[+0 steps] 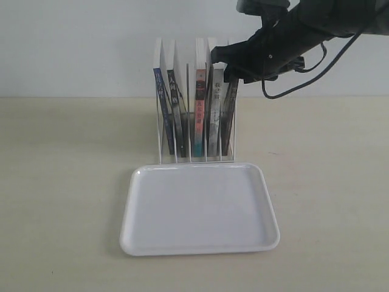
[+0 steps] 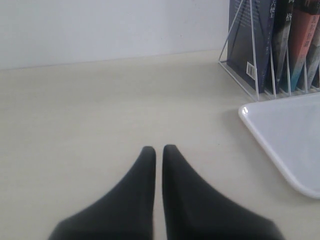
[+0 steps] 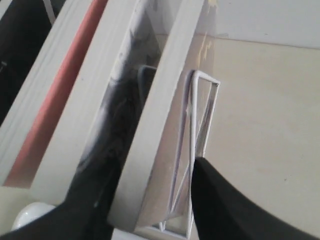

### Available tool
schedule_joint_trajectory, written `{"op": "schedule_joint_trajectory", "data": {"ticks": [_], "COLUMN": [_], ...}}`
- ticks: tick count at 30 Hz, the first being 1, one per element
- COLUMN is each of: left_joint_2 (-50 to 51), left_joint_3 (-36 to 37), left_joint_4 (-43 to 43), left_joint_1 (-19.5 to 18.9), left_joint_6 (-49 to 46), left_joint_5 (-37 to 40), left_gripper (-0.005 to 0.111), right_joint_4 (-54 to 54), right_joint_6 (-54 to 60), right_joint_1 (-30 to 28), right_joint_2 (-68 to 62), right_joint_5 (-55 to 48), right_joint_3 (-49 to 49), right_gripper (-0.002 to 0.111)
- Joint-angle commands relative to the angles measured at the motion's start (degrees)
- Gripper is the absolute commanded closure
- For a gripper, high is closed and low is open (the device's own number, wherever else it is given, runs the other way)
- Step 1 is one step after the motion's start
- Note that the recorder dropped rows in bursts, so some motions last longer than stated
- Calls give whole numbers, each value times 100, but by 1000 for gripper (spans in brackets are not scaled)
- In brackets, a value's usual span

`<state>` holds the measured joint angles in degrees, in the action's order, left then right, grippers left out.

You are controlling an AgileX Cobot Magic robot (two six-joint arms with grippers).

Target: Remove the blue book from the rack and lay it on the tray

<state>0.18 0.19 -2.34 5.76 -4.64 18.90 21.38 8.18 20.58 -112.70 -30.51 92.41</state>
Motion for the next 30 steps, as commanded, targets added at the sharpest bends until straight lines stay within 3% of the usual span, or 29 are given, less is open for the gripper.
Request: {"op": "schedule_joint_trajectory", "data": {"ticks": [1, 8, 17, 25, 30], "left_joint_2": [-18, -18, -18, -18, -18], "left_joint_3": [-19, -19, -19, -19, -19], "left_joint_4": [5, 5, 5, 5, 5], "left_joint_1": [2, 2, 2, 2, 2], "left_joint_6": [39, 39, 39, 39, 39], "left_joint_5": [-88, -88, -88, -88, -88], "left_gripper": [102, 102, 102, 102, 102], "right_joint_4": [-45, -45, -45, -214, -924], "right_joint_6": [-110, -142, -190, -261, -681], "right_joint_1": [-2, -2, -2, -2, -2], "right_joint_2": [6, 6, 6, 6, 18], "right_joint_5": [198, 118, 20, -879, -1371], "right_joint_3": [86, 101, 374, 1344, 1695], "right_gripper": [69, 109, 108, 108, 108]}}
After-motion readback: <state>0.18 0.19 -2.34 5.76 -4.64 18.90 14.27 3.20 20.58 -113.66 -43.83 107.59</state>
